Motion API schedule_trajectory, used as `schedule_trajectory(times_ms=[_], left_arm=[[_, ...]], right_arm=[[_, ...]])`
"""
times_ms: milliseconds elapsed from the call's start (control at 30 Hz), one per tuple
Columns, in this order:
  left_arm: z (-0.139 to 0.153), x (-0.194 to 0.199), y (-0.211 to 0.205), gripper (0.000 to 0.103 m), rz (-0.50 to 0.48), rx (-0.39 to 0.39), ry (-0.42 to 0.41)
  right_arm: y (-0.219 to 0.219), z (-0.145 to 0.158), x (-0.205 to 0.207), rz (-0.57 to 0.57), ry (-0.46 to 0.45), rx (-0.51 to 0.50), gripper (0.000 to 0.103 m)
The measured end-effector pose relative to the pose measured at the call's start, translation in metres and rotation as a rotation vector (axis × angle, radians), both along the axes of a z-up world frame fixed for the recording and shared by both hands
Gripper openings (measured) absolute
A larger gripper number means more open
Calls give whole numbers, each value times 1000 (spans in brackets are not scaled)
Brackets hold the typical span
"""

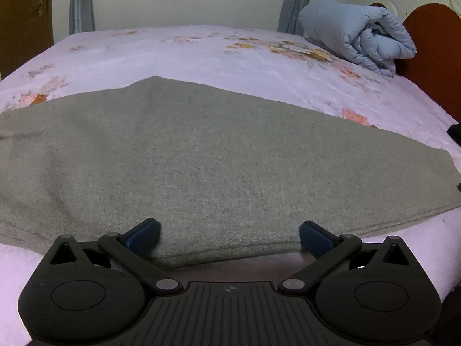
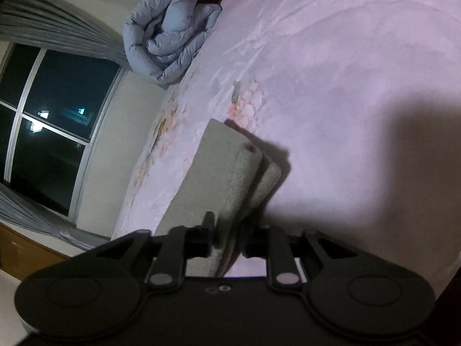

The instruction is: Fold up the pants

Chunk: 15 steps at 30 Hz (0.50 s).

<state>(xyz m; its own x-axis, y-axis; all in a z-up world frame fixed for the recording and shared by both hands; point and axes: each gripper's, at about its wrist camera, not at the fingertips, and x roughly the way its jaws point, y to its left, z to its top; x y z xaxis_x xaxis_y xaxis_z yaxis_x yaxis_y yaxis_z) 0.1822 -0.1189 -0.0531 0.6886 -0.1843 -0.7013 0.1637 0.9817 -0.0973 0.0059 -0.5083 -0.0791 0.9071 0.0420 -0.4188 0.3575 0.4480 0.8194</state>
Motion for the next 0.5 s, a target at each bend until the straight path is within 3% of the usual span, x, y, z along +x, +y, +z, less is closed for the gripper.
schedule_trajectory(times_ms=[100,233,500], left_arm=[[4,-1,3,103,7,-10,-9],[13,-5,15,103,58,-32,-30],[30,-3,57,103,104,-65,-59]], right_arm=[[16,25,5,21,51,-161,2],[43,62,10,60,72,-351,2],[87,112,33,127,81,-520,2]])
